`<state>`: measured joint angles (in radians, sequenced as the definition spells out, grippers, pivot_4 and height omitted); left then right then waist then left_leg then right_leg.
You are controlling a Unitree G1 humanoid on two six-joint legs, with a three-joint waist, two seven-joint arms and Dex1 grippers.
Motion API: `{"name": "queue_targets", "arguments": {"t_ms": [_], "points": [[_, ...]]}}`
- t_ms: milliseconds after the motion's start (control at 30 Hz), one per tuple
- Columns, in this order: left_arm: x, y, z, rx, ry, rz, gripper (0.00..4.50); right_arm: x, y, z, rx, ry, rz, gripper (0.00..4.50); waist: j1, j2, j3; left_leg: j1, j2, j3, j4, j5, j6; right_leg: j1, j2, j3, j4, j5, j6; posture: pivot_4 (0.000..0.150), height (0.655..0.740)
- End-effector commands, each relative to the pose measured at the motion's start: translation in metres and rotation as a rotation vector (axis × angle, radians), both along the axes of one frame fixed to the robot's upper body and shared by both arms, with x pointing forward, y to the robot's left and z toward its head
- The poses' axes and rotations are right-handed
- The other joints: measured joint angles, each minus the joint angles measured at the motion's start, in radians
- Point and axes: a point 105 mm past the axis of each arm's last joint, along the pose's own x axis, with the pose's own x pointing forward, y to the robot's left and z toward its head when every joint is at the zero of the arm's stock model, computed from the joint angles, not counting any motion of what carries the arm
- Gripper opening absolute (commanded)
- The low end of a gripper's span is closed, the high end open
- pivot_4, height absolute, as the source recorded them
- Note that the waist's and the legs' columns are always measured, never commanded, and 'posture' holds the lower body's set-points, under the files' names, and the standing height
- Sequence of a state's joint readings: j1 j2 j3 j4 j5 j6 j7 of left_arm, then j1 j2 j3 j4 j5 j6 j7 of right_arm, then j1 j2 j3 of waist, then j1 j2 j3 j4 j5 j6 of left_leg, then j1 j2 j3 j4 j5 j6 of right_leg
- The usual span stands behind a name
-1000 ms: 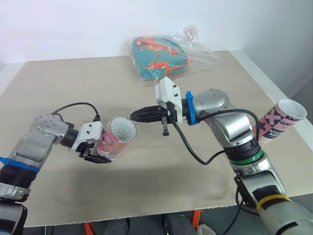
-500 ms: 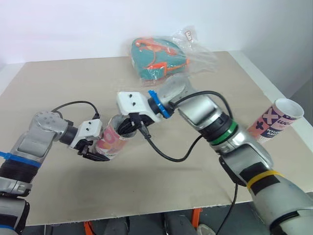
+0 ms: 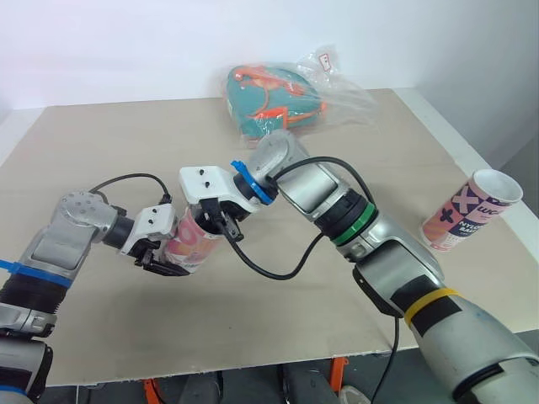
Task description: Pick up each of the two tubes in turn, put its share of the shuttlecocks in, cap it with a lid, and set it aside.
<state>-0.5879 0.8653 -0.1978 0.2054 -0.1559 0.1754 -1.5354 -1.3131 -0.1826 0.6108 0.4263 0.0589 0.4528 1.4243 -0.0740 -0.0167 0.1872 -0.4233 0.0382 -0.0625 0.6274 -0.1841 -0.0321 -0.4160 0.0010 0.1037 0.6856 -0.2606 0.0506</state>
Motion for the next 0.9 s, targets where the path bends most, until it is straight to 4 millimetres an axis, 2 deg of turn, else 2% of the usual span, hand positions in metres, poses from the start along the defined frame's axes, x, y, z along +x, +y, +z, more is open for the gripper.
{"name": "queue_targets", "arguments": {"t_ms": [33, 167, 267, 400, 500, 667, 800, 833, 900], "points": [[0.0, -0.009, 0.004, -0.027, -0.039, -0.021, 3.08, 0.006, -0.018, 0.05, 0.115, -0.012, 0.001, 0.04, 0.006, 0.0, 0.0, -0.001, -0.001, -0.001, 0.0, 0.001, -0.001, 0.0, 0.0, 0.0, 0.0, 0.0, 0.001, 0.15, 0.7387], [0.0, -0.012, 0.003, -0.034, -0.041, -0.022, 3.08, 0.01, -0.041, 0.069, 0.155, -0.014, -0.013, 0.04, 0.008, 0.0, 0.0, -0.002, -0.004, -0.002, 0.001, 0.001, -0.002, 0.001, -0.003, 0.0, 0.0, 0.0, 0.001, 0.15, 0.7387], [-0.001, -0.013, 0.002, -0.04, -0.041, -0.02, 3.08, 0.009, -0.059, 0.071, 0.149, -0.025, -0.023, 0.04, 0.008, 0.0, 0.0, -0.002, -0.006, -0.002, 0.0, 0.001, -0.002, 0.001, -0.004, 0.0, 0.0, 0.0, 0.001, 0.15, 0.7387], [-0.001, -0.015, 0.001, -0.05, -0.045, -0.017, 3.08, 0.013, -0.073, 0.077, 0.182, -0.044, -0.078, 0.04, 0.008, 0.0, 0.0, -0.002, -0.007, -0.002, 0.0, 0.001, -0.002, 0.001, -0.005, 0.0, 0.0, 0.0, 0.001, 0.15, 0.7387], [-0.003, -0.017, 0.001, -0.081, -0.048, -0.01, 3.08, 0.016, -0.096, 0.078, 0.222, -0.075, -0.146, 0.04, 0.016, 0.0, 0.0, -0.002, -0.007, -0.003, 0.0, 0.001, -0.002, 0.001, -0.006, 0.0, -0.001, 0.0, 0.001, 0.15, 0.7387], [-0.007, -0.028, 0.005, -0.192, -0.057, -0.006, 3.08, 0.017, -0.128, 0.069, 0.268, -0.178, -0.272, 0.04, 0.027, 0.0, 0.0, -0.002, -0.009, -0.003, 0.0, 0.001, -0.002, 0.003, -0.009, 0.0, -0.003, -0.001, 0.002, 0.15, 0.7387], [-0.011, -0.052, 0.005, -0.355, -0.114, 0.006, 3.08, -0.001, -0.163, 0.025, 0.195, -0.111, -0.403, 0.04, 0.03, 0.0, 0.0, -0.005, -0.009, -0.005, 0.0, 0.001, -0.001, 0.001, -0.009, -0.002, -0.003, -0.001, 0.001, 0.15, 0.7387], [-0.012, -0.057, 0.004, -0.384, -0.115, 0.016, 3.08, -0.004, -0.17, 0.017, 0.167, -0.098, -0.431, 0.65, 0.03, 0.0, 0.0, -0.006, -0.009, -0.005, 0.0, 0.001, -0.001, 0.001, -0.009, -0.002, -0.003, -0.001, 0.001, 0.15, 0.7387], [-0.011, -0.064, 0.0, -0.444, -0.122, 0.052, 3.08, -0.006, -0.183, 0.01, 0.128, -0.084, -0.483, 1.39, 0.026, 0.001, 0.001, -0.008, -0.009, -0.005, 0.001, 0.001, -0.001, -0.001, -0.009, -0.002, -0.003, 0.0, 0.001, 0.15, 0.7387]]}}
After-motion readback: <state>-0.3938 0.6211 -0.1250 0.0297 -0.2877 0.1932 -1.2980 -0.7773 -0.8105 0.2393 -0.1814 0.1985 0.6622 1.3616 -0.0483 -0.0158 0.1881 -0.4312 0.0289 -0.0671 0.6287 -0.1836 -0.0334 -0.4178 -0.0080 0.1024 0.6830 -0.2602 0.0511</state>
